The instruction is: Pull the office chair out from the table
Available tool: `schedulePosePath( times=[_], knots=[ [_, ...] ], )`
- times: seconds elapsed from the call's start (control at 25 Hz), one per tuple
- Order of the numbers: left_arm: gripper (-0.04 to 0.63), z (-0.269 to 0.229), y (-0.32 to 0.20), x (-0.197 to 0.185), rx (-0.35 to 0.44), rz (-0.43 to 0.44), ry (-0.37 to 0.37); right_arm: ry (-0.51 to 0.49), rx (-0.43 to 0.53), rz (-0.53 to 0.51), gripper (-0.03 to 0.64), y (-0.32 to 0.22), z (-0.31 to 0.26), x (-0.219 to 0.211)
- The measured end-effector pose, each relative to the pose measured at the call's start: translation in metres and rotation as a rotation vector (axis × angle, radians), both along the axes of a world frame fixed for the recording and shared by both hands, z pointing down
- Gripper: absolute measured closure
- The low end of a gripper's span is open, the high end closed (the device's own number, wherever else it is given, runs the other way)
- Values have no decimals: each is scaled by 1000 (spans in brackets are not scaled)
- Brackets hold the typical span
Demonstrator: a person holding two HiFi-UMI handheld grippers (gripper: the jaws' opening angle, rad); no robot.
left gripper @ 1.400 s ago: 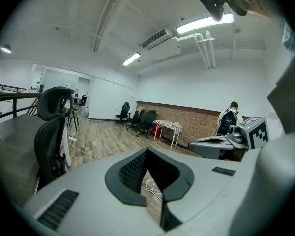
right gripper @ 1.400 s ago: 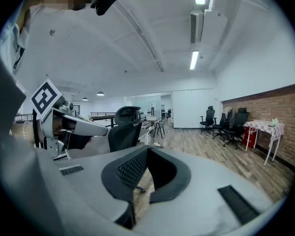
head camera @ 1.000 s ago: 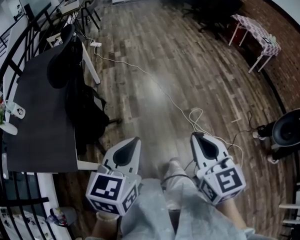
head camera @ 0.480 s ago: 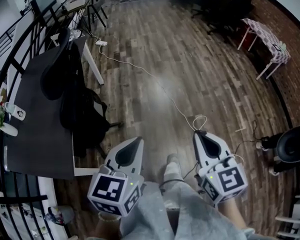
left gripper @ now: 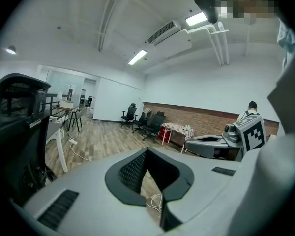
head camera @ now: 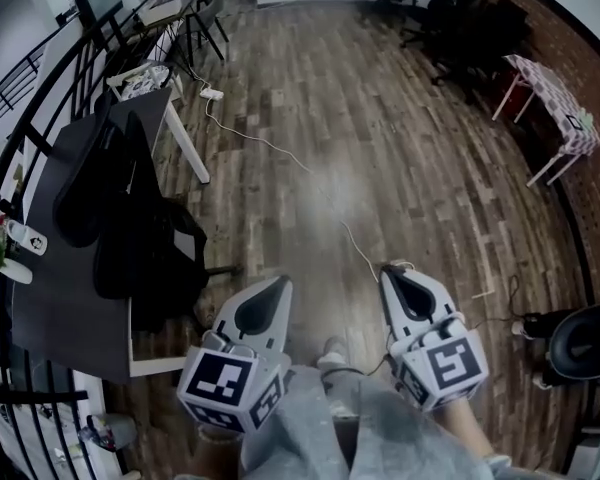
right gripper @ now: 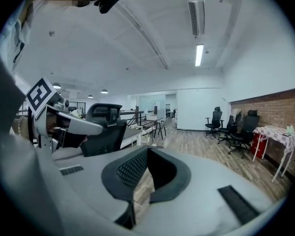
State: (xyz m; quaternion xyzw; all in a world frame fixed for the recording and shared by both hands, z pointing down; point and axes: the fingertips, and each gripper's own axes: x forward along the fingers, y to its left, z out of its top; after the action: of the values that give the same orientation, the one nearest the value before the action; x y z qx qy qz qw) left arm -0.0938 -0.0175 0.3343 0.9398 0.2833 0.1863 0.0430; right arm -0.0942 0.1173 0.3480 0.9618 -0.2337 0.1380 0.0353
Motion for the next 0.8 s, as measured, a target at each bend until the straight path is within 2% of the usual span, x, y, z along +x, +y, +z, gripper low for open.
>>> schedulePosePath(
  times=[0.32,0.6,0.8],
  knots=[
    [583,-2,32,57,-12,-80,22,15,15,-59,613,38,4,66],
    [583,-13,54,78,10,-90,44,21,42,-97,614,48,3,88],
    [583,-7,61,94,22,-86,46,11,62,-84,614,55,15,101]
  ],
)
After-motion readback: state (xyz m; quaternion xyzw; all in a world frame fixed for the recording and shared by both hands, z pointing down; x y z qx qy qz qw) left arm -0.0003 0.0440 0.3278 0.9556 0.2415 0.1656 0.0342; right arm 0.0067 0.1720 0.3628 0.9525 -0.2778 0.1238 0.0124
